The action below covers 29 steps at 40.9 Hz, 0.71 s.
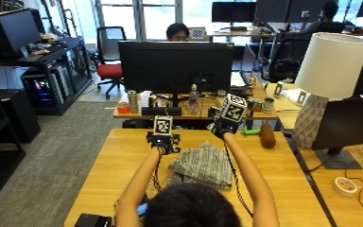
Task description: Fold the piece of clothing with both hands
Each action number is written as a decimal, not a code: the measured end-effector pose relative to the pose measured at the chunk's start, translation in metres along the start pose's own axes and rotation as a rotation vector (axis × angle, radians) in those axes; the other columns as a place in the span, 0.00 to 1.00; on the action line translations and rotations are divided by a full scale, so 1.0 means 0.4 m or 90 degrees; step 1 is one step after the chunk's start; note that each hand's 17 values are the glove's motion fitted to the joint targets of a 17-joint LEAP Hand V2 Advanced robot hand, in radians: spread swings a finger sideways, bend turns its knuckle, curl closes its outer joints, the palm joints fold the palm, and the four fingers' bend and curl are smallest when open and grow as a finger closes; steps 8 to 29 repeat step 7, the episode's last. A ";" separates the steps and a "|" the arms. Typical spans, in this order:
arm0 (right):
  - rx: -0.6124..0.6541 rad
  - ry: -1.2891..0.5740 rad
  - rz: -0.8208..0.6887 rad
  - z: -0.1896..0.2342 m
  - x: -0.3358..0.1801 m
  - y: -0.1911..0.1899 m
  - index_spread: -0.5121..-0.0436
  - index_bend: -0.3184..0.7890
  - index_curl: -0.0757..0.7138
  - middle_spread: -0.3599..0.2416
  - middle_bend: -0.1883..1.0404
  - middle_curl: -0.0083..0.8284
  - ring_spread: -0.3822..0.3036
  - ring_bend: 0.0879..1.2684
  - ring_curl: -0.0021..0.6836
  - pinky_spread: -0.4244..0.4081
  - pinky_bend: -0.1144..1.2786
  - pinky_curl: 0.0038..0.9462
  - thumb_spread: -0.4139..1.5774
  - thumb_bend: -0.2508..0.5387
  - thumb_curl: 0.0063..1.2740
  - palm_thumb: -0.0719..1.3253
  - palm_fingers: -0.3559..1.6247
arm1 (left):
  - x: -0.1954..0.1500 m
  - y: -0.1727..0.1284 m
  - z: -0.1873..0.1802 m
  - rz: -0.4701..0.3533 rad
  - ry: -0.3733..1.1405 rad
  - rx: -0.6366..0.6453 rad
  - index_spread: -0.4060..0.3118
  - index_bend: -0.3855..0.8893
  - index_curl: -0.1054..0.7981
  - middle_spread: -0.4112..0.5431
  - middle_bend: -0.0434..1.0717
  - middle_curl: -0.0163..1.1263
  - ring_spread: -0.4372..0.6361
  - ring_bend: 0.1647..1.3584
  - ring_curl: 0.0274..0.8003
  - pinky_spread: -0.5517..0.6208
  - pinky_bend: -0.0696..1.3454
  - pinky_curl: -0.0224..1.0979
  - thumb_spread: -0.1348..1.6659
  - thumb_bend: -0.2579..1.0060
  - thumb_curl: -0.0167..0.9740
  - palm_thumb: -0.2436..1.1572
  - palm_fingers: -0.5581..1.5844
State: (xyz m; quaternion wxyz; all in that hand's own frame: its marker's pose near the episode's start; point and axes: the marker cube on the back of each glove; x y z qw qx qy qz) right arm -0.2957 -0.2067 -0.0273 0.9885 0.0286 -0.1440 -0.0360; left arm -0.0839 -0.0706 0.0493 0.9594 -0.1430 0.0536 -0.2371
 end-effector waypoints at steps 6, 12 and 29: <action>-0.027 0.026 0.030 0.026 0.051 -0.034 0.52 0.39 0.36 0.53 0.34 0.55 0.44 0.30 0.57 0.59 0.48 0.37 0.77 0.30 0.37 0.65 0.58 | 0.020 -0.021 -0.015 0.021 0.008 0.020 0.56 0.35 0.16 0.80 0.18 0.17 0.89 0.37 0.32 0.85 0.43 0.33 0.64 0.17 0.26 0.17 0.17; -0.029 0.029 0.033 0.028 0.057 -0.037 0.52 0.39 0.36 0.53 0.34 0.55 0.45 0.30 0.57 0.60 0.48 0.37 0.78 0.30 0.37 0.65 0.58 | 0.021 -0.025 -0.017 0.021 0.011 0.020 0.56 0.35 0.16 0.80 0.18 0.17 0.89 0.37 0.32 0.85 0.43 0.33 0.63 0.17 0.26 0.17 0.17; -0.029 0.029 0.033 0.028 0.057 -0.037 0.52 0.39 0.36 0.53 0.34 0.55 0.45 0.30 0.57 0.60 0.48 0.37 0.78 0.30 0.37 0.65 0.58 | 0.021 -0.025 -0.017 0.021 0.011 0.020 0.56 0.35 0.16 0.80 0.18 0.17 0.89 0.37 0.32 0.85 0.43 0.33 0.63 0.17 0.26 0.17 0.17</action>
